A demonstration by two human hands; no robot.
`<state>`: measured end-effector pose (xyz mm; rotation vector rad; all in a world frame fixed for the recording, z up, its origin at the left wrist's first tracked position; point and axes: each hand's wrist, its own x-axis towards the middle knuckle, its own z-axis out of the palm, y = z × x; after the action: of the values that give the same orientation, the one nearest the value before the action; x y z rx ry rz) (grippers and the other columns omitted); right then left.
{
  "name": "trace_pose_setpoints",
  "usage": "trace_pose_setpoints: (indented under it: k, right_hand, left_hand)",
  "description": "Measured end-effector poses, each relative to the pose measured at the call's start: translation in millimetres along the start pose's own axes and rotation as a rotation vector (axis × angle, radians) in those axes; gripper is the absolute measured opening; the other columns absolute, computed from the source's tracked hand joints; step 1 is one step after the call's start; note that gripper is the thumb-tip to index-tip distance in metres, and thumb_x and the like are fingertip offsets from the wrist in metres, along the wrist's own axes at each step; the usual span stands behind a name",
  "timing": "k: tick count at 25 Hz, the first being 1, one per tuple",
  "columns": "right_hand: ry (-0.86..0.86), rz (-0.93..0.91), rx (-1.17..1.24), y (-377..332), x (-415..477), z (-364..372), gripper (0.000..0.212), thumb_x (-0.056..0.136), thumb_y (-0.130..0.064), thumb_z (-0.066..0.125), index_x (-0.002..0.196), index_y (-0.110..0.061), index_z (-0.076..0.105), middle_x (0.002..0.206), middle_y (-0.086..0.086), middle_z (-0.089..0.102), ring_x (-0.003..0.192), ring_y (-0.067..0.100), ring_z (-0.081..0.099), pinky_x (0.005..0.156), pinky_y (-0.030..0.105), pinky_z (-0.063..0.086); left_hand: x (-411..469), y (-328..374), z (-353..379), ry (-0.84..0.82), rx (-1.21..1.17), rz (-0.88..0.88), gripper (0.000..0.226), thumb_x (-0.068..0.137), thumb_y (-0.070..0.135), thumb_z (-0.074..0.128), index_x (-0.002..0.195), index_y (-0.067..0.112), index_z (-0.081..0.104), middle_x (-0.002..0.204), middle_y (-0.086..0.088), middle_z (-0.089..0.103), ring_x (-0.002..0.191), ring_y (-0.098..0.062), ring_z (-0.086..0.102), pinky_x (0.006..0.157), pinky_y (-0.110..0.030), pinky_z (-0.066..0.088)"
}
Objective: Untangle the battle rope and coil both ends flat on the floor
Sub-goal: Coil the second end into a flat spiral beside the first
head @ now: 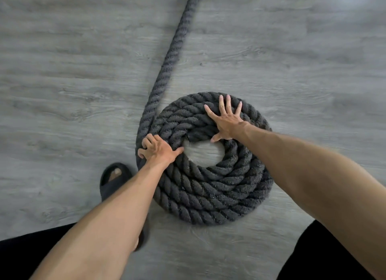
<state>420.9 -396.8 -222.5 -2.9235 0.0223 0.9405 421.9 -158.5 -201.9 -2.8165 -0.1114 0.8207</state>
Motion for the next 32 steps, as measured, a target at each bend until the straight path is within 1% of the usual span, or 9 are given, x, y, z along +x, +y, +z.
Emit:
trace_pose_setpoints:
  k: [2,5,8,11,14,19,22,26,32]
  right_hand:
    - [0.005,0.0,-0.002,1.4,1.8,-1.6,0.132,0.073,-0.071,0.072,0.156,-0.034,-0.024,0.157,0.027,-0.033,0.143,0.05,-0.032,0.107,0.08,-0.004]
    - [0.031,0.017,0.035,-4.6,-1.2,-2.2,0.134,0.071,-0.071,0.073,0.156,-0.034,-0.023,0.159,0.023,-0.032,0.145,0.046,-0.03,0.108,0.08,-0.002]
    - [0.079,0.25,0.201,-16.0,-22.8,12.5,0.137,0.07,-0.068,0.076,0.157,-0.029,-0.022,0.162,0.02,-0.029,0.148,0.046,-0.025,0.105,0.084,0.002]
    - [0.068,0.649,0.457,-20.5,-51.3,33.1,0.141,0.069,-0.069,0.076,0.156,-0.025,-0.026,0.158,0.03,-0.028,0.146,0.053,-0.022,0.101,0.086,0.003]
    - [0.047,0.758,0.569,-19.4,-52.0,39.8,0.141,0.071,-0.063,0.08,0.154,-0.029,-0.028,0.156,0.033,-0.031,0.143,0.058,-0.022,0.1,0.087,0.01]
    - [0.0,0.692,0.581,-5.3,-25.3,20.3,0.142,0.069,-0.05,0.087,0.154,-0.037,-0.026,0.154,0.031,-0.035,0.139,0.063,-0.024,0.104,0.084,0.012]
    - [-0.043,0.592,0.542,7.5,6.4,-15.2,0.141,0.07,-0.048,0.087,0.153,-0.041,-0.026,0.155,0.025,-0.039,0.14,0.059,-0.028,0.106,0.083,0.011]
    - [-0.13,0.556,0.413,14.8,58.9,-74.8,0.141,0.069,-0.042,0.09,0.153,-0.045,-0.023,0.157,0.021,-0.038,0.143,0.055,-0.027,0.109,0.08,0.014]
    - [-0.091,0.378,0.332,25.9,116.9,-113.8,0.138,0.069,-0.036,0.09,0.156,-0.044,-0.016,0.159,0.018,-0.036,0.143,0.054,-0.028,0.108,0.081,0.008]
  left_hand:
    - [8.5,7.4,-7.0,0.054,0.039,0.132,0.121,0.067,0.083,0.06,0.147,0.002,0.02,0.15,-0.02,0.022,0.137,-0.038,0.024,0.103,-0.058,0.033]
    - [32.8,33.5,-33.8,0.065,-0.013,0.416,0.135,0.066,0.075,0.07,0.155,0.009,-0.007,0.162,-0.023,-0.007,0.15,-0.04,-0.002,0.115,-0.067,0.008]
    - [67.0,69.2,-70.5,-0.035,0.106,0.68,0.143,0.06,0.074,0.075,0.156,0.018,-0.015,0.161,-0.022,-0.016,0.149,-0.039,-0.015,0.113,-0.069,-0.004]
    - [85.8,101.1,-92.0,-0.114,0.133,0.84,0.135,0.063,0.08,0.067,0.157,0.023,-0.012,0.163,-0.019,-0.009,0.15,-0.036,-0.009,0.115,-0.066,-0.001]
    - [96.8,124.4,-92.2,-0.036,0.259,0.938,0.133,0.064,0.075,0.072,0.157,0.022,-0.007,0.158,-0.02,0.012,0.146,-0.038,0.012,0.112,-0.063,0.019]
    - [118.3,121.7,-98.6,0.274,0.418,1.016,0.125,0.057,0.085,0.063,0.15,0.012,0.022,0.133,-0.018,0.041,0.118,-0.035,0.042,0.094,-0.048,0.035]
    - [145.6,115.5,-122.7,0.258,0.345,0.928,0.113,0.054,0.086,0.065,0.132,0.008,0.04,0.126,-0.015,0.048,0.111,-0.032,0.048,0.091,-0.043,0.035]
    - [180.8,111.1,-148.1,0.21,0.353,0.813,0.114,0.058,0.086,0.063,0.133,0.004,0.038,0.128,-0.014,0.049,0.111,-0.029,0.05,0.09,-0.04,0.035]
    - [221.2,99.2,-174.9,0.164,0.339,0.693,0.133,0.061,0.088,0.06,0.154,0.006,0.01,0.142,-0.022,0.043,0.122,-0.035,0.051,0.099,-0.045,0.036]
